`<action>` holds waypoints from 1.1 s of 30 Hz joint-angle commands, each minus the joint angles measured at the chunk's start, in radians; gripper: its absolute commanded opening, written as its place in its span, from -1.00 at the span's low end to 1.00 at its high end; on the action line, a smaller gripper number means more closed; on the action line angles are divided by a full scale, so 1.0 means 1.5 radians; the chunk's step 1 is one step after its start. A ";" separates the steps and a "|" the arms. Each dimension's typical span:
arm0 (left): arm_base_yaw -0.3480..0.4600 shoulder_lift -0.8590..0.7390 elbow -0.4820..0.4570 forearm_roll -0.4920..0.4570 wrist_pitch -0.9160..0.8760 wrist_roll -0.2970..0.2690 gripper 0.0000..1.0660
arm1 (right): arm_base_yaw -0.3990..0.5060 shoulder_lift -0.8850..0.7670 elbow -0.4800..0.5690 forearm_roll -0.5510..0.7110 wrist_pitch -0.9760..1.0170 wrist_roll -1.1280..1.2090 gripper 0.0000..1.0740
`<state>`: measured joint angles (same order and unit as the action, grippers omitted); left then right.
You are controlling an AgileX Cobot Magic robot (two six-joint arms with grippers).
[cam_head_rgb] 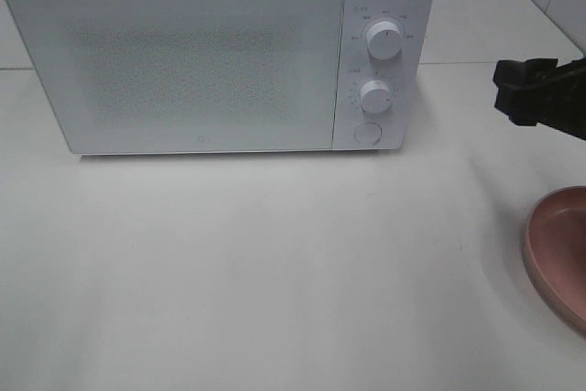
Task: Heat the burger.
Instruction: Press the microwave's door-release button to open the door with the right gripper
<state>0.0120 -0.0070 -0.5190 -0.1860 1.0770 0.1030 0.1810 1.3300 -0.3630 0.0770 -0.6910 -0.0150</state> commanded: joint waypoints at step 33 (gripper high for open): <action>-0.003 -0.010 0.003 -0.004 -0.007 0.001 0.79 | 0.405 0.227 -0.005 0.519 -0.327 -0.240 0.37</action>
<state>0.0120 -0.0070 -0.5190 -0.1860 1.0770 0.1030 0.7830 1.6670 -0.3560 0.8440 -1.1710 -0.3660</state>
